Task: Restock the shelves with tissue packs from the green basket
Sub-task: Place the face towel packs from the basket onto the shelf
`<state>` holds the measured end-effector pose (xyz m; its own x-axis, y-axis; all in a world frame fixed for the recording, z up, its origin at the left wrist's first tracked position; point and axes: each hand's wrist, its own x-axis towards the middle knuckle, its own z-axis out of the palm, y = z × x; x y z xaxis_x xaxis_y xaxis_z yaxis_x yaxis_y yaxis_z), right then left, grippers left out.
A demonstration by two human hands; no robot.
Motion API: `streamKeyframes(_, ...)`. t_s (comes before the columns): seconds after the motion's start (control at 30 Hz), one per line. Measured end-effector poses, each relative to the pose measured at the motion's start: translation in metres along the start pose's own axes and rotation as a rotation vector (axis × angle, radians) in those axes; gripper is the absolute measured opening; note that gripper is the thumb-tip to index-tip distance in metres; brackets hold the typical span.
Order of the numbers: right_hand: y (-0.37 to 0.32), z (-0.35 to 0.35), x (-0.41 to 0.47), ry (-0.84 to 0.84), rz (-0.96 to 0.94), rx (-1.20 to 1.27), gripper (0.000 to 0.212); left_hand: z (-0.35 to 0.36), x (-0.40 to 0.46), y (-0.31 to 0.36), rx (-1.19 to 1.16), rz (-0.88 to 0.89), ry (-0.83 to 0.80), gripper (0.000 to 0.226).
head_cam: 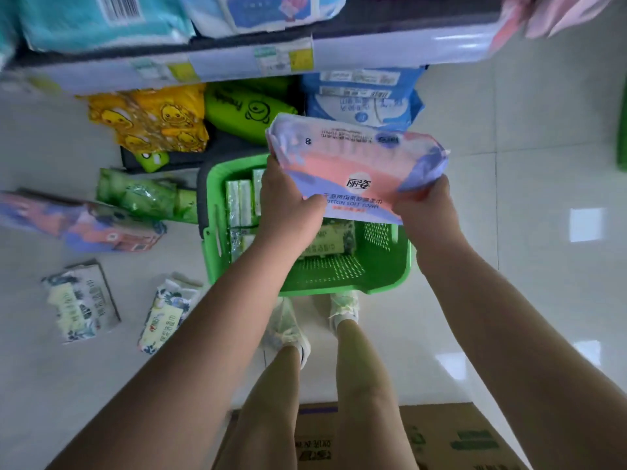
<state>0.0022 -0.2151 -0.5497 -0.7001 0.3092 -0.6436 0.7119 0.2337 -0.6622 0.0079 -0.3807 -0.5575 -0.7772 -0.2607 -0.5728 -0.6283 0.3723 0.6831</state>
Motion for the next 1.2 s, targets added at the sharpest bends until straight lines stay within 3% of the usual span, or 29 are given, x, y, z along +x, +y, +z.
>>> streamKeyframes(0.1,-0.039,-0.013,-0.018,0.017,-0.072,0.002,0.029,-0.023,-0.026,0.032,-0.021,0.125,0.009,0.084)
streamKeyframes(0.2,-0.072,-0.025,-0.042,0.010,-0.108,0.016,0.037,-0.045,-0.050,0.058,-0.007,0.152,0.011,0.083)
streamKeyframes(0.53,-0.156,-0.062,-0.134,0.080,-0.404,0.052,0.027,-0.123,-0.137,0.134,-0.122,0.317,0.037,0.077)
streamKeyframes(0.73,-0.185,-0.097,-0.179,0.057,-0.591,0.062,0.062,-0.158,-0.195,0.172,-0.162,0.507,0.034,0.082)
streamKeyframes(0.9,-0.217,-0.121,-0.190,0.062,-0.755,0.201,0.067,-0.156,-0.199,0.197,-0.245,0.585,0.065,0.095)
streamKeyframes(0.97,-0.230,-0.129,-0.183,0.083,-0.765,0.223,0.057,-0.154,-0.192,0.210,-0.252,0.602,0.041,0.097)
streamKeyframes(1.07,-0.249,-0.134,-0.167,0.125,-0.767,0.274,0.038,-0.150,-0.175,0.232,-0.279,0.623,0.020,0.092)
streamKeyframes(1.2,-0.278,-0.134,-0.136,0.148,-0.760,0.381,0.049,-0.145,-0.145,0.267,-0.284,0.669,-0.005,0.066)
